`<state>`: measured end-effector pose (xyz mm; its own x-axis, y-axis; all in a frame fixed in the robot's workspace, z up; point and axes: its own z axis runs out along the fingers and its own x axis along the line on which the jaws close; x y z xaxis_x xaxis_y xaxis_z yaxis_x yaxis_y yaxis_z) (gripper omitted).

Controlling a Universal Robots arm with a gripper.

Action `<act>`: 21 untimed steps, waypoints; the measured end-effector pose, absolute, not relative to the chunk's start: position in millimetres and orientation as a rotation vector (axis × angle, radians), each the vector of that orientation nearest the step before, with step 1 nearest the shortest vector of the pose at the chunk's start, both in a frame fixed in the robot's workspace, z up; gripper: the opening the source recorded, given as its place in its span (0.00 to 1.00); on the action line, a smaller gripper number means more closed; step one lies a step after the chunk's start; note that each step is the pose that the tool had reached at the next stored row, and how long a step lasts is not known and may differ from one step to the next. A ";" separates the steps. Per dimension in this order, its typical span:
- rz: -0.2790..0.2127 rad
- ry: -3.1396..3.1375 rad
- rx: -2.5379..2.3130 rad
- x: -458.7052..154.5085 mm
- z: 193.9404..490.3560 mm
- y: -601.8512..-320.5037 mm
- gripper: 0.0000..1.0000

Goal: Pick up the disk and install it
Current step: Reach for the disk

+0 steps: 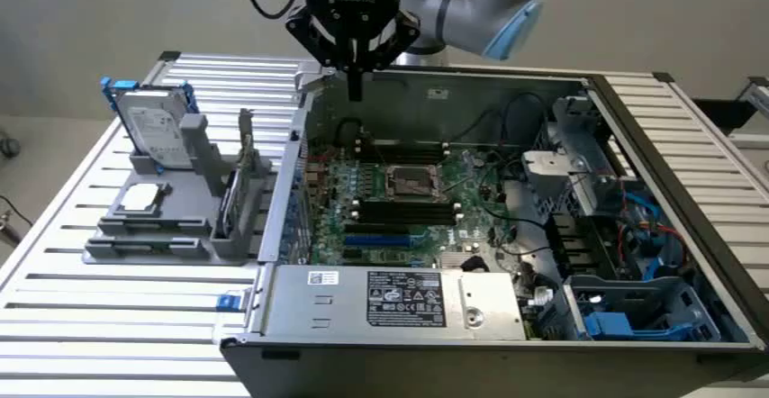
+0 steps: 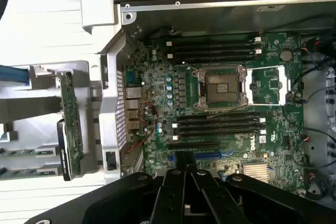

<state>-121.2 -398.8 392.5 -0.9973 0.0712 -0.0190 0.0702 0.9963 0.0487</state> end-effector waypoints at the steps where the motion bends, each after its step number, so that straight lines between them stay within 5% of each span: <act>1: 0.075 3.118 0.110 -121.2 392.5 -398.8 0.11; 21: 0.065 3.118 0.110 -165.1 392.2 -368.7 0.11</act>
<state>-165.1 -368.7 392.2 -0.9973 0.0710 -0.0193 0.0702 0.9966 0.0426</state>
